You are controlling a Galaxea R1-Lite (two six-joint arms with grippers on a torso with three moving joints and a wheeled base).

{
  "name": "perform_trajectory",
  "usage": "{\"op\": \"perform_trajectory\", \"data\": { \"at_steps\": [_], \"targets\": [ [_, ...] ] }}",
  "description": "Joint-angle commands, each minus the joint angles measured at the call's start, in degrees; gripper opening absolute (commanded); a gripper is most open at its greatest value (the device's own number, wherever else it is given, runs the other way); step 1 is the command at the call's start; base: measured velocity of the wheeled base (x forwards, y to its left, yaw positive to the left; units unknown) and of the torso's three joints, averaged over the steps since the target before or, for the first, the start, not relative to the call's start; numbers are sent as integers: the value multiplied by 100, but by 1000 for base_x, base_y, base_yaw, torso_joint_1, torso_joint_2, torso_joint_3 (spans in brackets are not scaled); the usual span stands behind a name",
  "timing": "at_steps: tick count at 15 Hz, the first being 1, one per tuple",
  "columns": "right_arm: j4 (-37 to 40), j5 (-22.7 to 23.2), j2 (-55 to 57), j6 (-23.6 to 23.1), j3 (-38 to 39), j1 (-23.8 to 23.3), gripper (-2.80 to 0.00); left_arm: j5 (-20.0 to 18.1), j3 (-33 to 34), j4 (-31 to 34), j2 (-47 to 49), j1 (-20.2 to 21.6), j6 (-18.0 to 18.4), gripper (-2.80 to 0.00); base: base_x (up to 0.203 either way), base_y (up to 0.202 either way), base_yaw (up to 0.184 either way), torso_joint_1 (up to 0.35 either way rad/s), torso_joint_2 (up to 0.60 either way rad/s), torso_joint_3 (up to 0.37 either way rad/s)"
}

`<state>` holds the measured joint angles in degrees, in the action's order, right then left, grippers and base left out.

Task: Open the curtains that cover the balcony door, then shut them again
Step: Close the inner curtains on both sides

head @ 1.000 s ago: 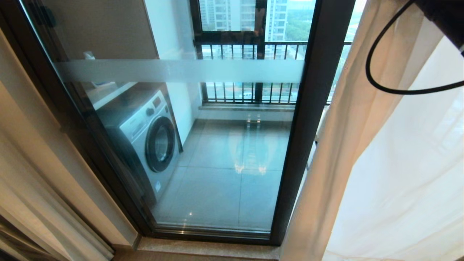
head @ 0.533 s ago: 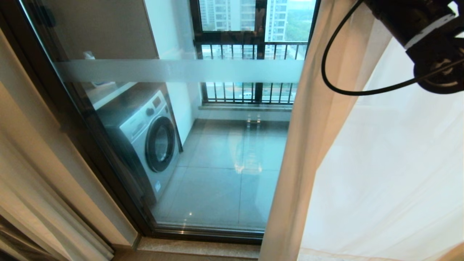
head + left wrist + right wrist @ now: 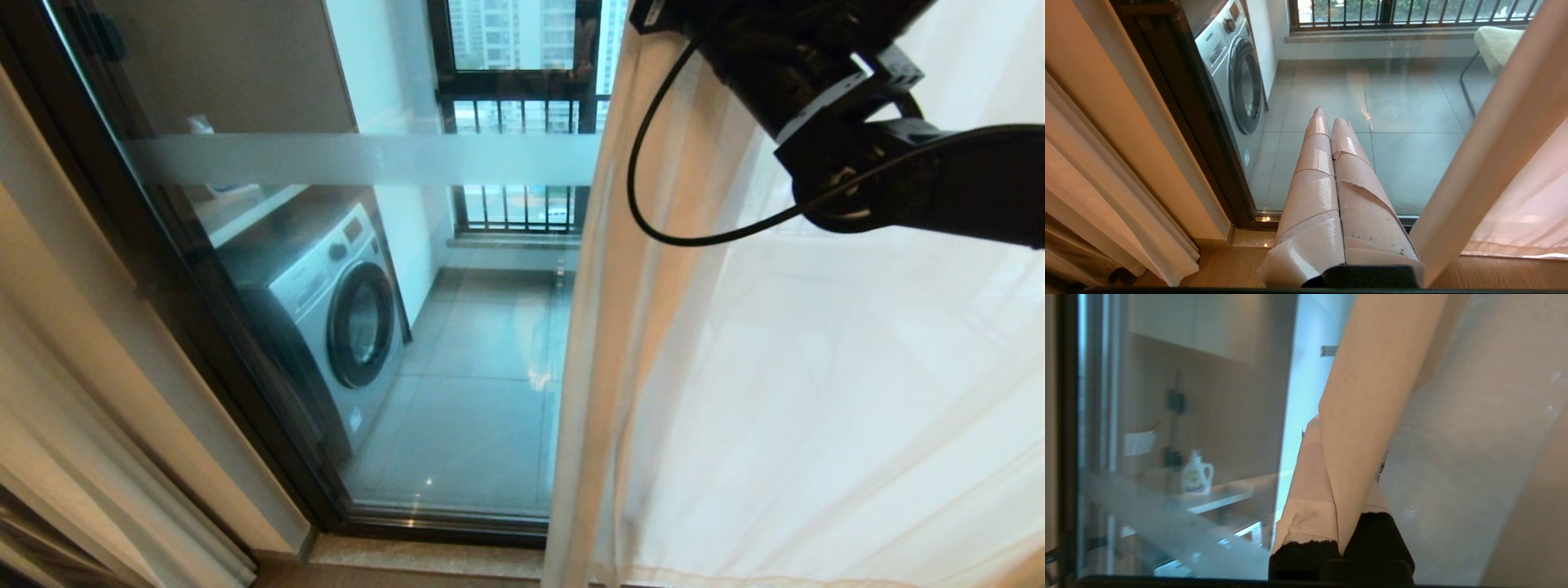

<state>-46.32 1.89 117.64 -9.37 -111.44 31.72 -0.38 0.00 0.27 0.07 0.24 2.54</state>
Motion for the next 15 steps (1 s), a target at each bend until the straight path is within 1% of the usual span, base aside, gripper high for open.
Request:
{"op": "perform_trajectory", "data": {
  "at_steps": [1,5,12,15],
  "targets": [
    [-53,4,319,-20,-52,230,-280,3,0,5,1,9,1,-280,0,0,0,0,0,0],
    [-163,4,534,-113,-62,500,-280,2,0,0,1,11,1,-280,0,0,0,0,0,0],
    [-434,4,850,-168,-59,773,-280,3,0,0,1,11,1,-280,0,0,0,0,0,0],
    [-608,4,993,-351,-62,836,-280,3,0,0,1,10,1,-280,0,0,0,0,0,0]
  ]
}}
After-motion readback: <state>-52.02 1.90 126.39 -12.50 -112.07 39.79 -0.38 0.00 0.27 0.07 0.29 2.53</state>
